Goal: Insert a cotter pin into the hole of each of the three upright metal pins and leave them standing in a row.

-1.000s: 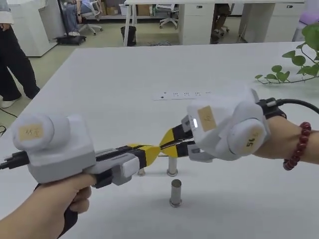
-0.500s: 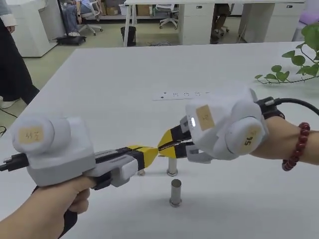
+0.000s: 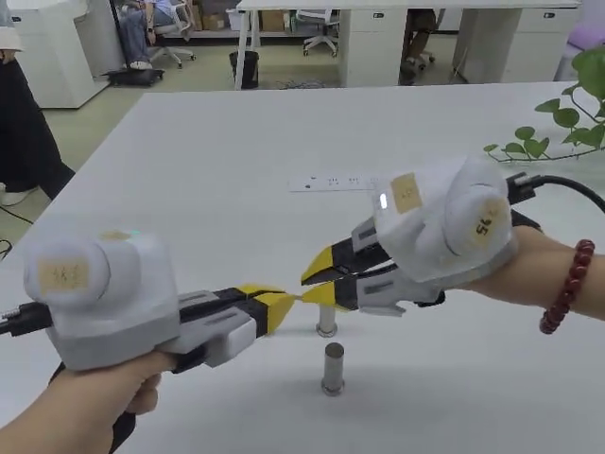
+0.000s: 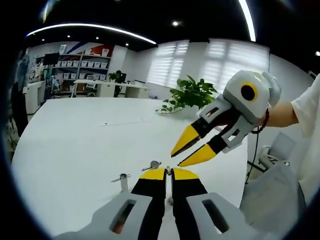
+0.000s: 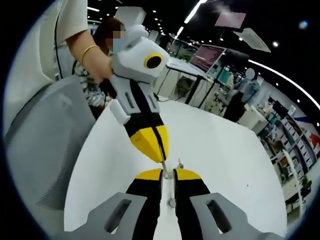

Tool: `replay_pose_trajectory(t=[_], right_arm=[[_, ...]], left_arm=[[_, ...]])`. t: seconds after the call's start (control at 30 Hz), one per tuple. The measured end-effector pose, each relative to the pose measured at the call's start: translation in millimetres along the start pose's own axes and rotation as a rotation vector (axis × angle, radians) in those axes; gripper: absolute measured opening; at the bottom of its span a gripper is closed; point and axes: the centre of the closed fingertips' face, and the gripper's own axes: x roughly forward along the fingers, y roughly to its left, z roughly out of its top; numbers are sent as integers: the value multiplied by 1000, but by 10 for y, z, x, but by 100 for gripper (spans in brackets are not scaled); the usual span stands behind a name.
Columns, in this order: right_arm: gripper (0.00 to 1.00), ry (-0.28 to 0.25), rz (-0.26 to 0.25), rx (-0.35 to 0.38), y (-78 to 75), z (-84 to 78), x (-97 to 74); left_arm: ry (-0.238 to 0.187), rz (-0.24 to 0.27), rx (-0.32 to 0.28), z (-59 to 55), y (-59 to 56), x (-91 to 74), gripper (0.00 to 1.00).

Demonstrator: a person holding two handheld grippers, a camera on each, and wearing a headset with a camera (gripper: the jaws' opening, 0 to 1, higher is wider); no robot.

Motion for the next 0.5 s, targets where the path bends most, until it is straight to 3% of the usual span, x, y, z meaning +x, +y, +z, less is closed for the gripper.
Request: replay_pose_trajectory(t=[0.23,0.5], right_arm=[[13,-55,80,198,61,-50,-44],[16,-101,177,289,182,-59,-74]], left_arm=[[25,-17,142,-70,-32,-36,1],[35,-74,287,-89,-139,-51,1]])
